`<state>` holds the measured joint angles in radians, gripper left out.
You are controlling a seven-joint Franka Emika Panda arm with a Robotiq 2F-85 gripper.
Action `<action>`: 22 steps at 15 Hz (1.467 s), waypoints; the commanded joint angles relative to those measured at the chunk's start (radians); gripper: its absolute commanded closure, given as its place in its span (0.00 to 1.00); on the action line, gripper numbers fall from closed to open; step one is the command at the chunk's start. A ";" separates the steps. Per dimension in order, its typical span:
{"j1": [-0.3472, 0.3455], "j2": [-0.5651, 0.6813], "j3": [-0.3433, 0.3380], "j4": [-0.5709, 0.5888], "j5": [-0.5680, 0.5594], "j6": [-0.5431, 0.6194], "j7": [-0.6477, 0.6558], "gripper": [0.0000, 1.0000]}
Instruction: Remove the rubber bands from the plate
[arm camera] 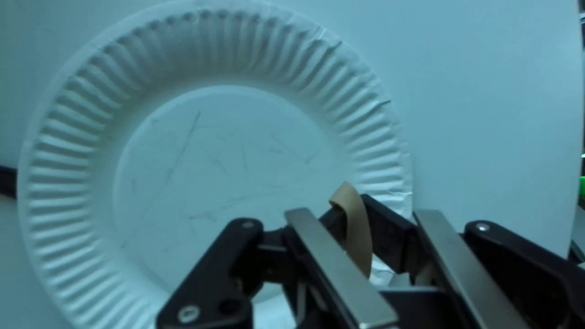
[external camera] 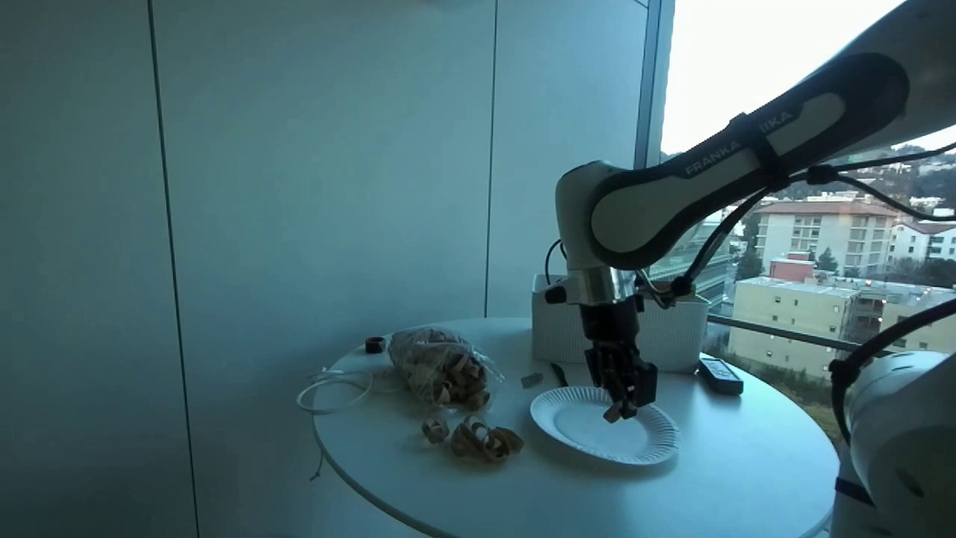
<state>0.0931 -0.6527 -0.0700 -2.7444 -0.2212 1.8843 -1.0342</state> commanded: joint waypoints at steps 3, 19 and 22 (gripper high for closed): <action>0.096 -0.070 0.026 0.001 0.071 -0.040 0.008 0.98; -0.048 0.253 0.392 -0.024 -0.287 0.835 0.986 0.64; -0.085 0.250 0.443 -0.024 -0.381 0.793 1.141 0.44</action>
<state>0.0495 -0.3921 0.3181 -2.7685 -0.5319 2.6821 -0.0226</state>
